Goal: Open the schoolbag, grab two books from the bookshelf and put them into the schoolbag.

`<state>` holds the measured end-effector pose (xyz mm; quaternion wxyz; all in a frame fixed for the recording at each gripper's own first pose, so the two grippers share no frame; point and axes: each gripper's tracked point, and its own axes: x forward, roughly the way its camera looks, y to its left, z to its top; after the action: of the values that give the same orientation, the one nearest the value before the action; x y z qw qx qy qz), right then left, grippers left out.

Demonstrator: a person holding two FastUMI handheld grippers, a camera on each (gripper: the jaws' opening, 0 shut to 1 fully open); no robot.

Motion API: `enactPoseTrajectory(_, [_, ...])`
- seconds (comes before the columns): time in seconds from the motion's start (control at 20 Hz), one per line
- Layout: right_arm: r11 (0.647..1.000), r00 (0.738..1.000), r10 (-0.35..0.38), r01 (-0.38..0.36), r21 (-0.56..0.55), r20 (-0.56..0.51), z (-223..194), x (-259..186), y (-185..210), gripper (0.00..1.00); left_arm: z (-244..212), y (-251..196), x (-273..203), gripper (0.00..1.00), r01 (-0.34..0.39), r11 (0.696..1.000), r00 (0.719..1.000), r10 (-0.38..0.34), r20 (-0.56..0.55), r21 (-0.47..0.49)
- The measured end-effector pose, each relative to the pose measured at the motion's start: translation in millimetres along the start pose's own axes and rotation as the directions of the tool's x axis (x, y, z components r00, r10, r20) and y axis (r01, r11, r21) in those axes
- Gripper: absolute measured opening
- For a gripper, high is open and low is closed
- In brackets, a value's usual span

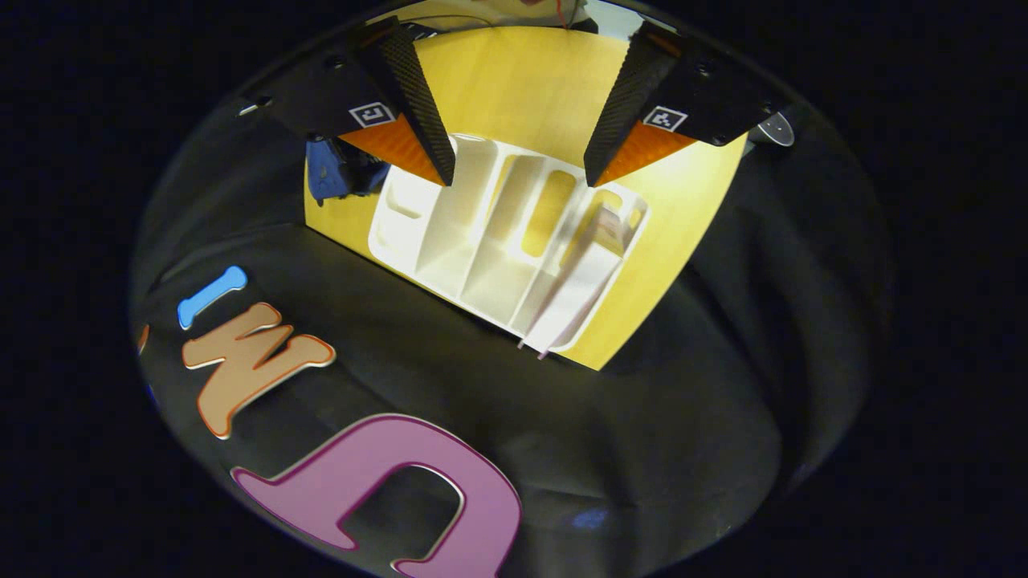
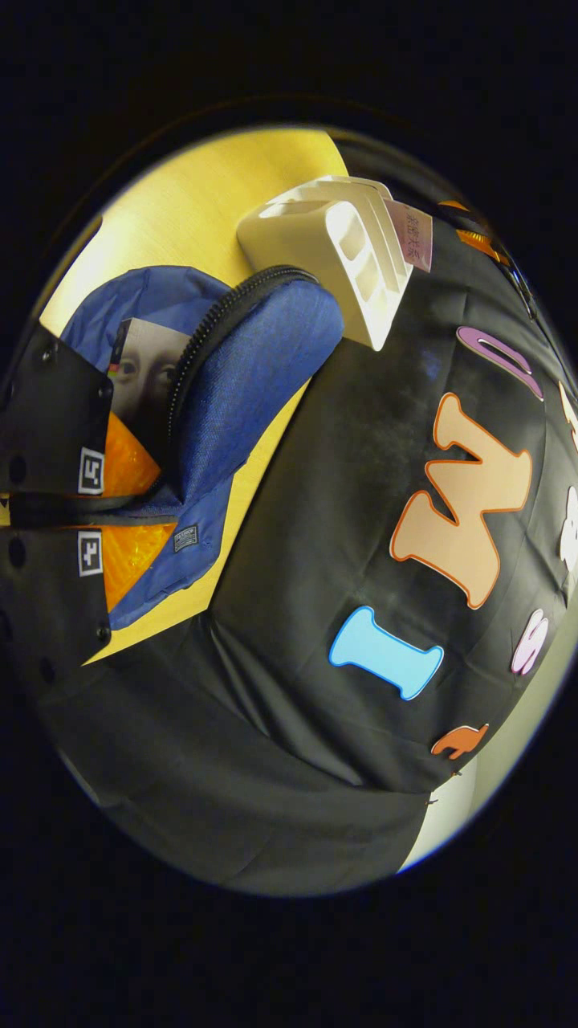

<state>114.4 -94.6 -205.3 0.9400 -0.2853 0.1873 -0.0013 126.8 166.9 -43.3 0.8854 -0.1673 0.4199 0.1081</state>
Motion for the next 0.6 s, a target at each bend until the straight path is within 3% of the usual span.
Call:
enactPoseTrajectory(0.15, [1.0,1.0,-0.017,0.017,0.0,-0.015,-1,0,-1,0.02,26,31,12,1.0,-0.086,0.992,0.996,0.086,0.011,0.093])
enactPoseTrajectory(0.25, [0.999,0.999,-0.028,0.028,-0.015,-0.025,-1,-1,0,0.02,38,37,23,0.95,-0.12,0.977,0.993,0.118,0.024,0.176])
enactPoseTrajectory(0.4, [0.999,0.998,-0.039,0.037,-0.036,-0.045,-2,1,5,0.02,47,36,39,0.95,-0.101,0.959,0.995,0.105,0.001,0.263])
enactPoseTrajectory(0.6, [0.998,0.996,-0.054,0.051,-0.04,-0.068,-3,0,8,0.02,44,28,73,0.94,-0.058,0.961,0.994,0.081,-0.074,0.272])
